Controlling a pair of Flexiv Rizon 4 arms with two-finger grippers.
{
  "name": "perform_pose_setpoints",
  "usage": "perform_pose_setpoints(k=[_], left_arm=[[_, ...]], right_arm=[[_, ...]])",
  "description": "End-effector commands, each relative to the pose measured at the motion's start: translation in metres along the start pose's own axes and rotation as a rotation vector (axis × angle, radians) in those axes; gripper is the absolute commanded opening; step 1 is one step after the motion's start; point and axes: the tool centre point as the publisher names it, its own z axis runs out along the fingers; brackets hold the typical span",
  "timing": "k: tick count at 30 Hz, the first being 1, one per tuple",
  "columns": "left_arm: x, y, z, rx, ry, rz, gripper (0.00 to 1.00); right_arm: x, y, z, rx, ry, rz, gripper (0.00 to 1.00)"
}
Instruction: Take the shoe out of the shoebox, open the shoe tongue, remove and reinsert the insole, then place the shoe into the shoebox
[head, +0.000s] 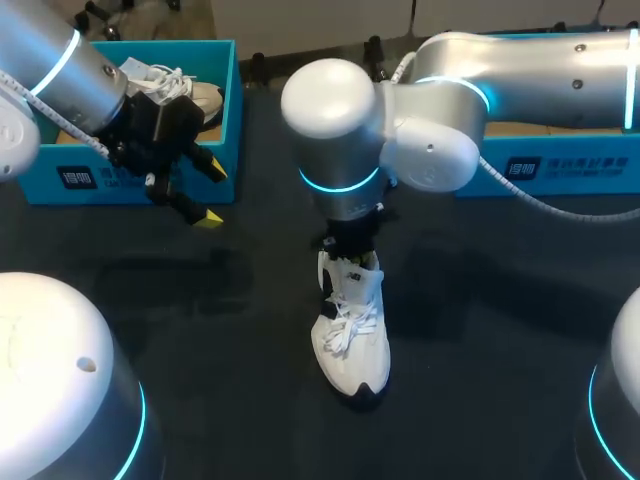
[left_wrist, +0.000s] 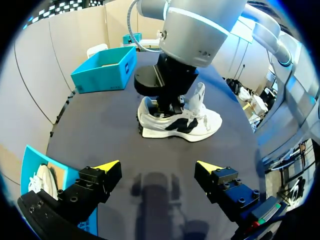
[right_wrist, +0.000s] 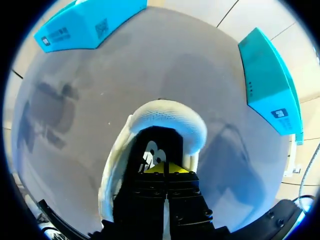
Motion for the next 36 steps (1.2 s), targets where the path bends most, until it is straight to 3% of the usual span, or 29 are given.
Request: perform_pose_setpoints(k=[1,10,23,31,36], left_arm=[[0.001,0.0,-0.001,-0.003,-0.002,0.0,1.0],[0.001,0.0,-0.001,-0.003,-0.002,0.0,1.0],[0.001,0.0,-0.001,-0.003,-0.002,0.0,1.0],[0.001,0.0,-0.001,-0.003,-0.002,0.0,1.0],[0.001,0.0,-0.001,-0.003,-0.002,0.0,1.0]], right_arm=[[0.008,0.005,0.02,0.026,-0.008,-0.005,0.0],[0.017,0.002,0.041,0.05,0.051,-0.014,0.0],[0.04,0.01,0.037,-0.003,0.17,-0.056,0.0],[0.053,0.018,0.033,-0.014,0.183,-0.11,0.0],[0.05,0.019,0.024,-0.028,0.162,-0.12,0.0]])
